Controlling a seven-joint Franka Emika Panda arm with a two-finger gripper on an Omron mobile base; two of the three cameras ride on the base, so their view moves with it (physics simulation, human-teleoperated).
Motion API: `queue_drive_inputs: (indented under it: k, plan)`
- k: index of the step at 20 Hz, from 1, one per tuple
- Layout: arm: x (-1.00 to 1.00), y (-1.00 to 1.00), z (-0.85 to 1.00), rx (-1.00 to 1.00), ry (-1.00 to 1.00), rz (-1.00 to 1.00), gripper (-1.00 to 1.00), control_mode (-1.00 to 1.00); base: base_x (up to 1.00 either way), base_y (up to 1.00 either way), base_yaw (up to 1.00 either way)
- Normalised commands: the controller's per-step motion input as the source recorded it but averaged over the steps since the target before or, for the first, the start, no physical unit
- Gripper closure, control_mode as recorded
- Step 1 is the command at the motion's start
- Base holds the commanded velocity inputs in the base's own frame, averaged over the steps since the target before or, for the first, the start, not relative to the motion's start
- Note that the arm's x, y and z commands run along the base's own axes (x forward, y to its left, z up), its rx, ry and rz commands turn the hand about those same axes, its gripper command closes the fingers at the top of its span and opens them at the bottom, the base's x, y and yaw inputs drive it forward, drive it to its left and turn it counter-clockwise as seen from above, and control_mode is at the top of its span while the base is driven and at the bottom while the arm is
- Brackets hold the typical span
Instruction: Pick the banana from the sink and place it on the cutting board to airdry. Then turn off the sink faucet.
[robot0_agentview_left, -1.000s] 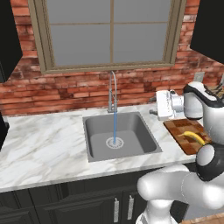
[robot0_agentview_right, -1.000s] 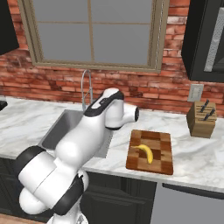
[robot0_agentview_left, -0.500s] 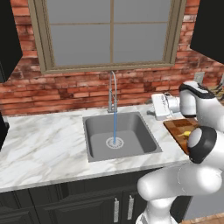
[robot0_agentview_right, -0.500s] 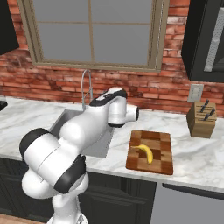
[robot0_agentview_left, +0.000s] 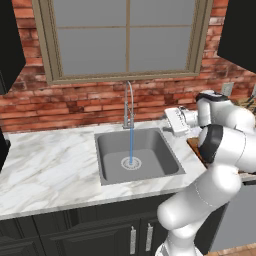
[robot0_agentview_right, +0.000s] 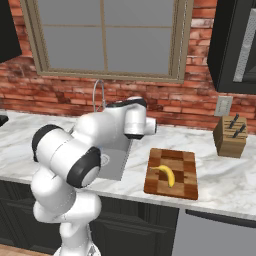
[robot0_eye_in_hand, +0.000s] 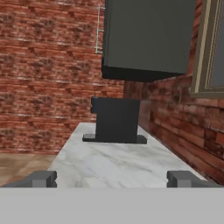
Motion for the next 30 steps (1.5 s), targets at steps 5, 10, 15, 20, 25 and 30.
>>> queue_drive_inputs:
  k: [5, 10, 15, 20, 25, 30]
  plan:
    - [0.61, -0.01, -0.24, 0.05, 0.04, 0.14, -1.00, -1.00, 0.00, 0.00, 0.00]
    - [0.51, 0.00, -0.14, 0.05, 0.02, 0.12, -1.00, -1.00, 0.00, 0.00, 0.00]
    - [0.40, -0.10, -0.07, 0.05, 0.01, 0.09, -1.00, -1.00, 0.00, 0.00, 0.00]
    - [0.35, -0.08, -0.19, 0.02, 0.00, 0.07, -1.00, -1.00, 0.00, 0.00, 0.00]
    - [0.38, 0.01, -0.22, 0.00, 0.00, 0.03, -1.00, -1.00, 0.00, 0.00, 0.00]
    - [0.03, 0.06, -0.06, 0.00, -0.07, -0.01, -1.00, -1.00, 0.00, 0.00, 0.00]
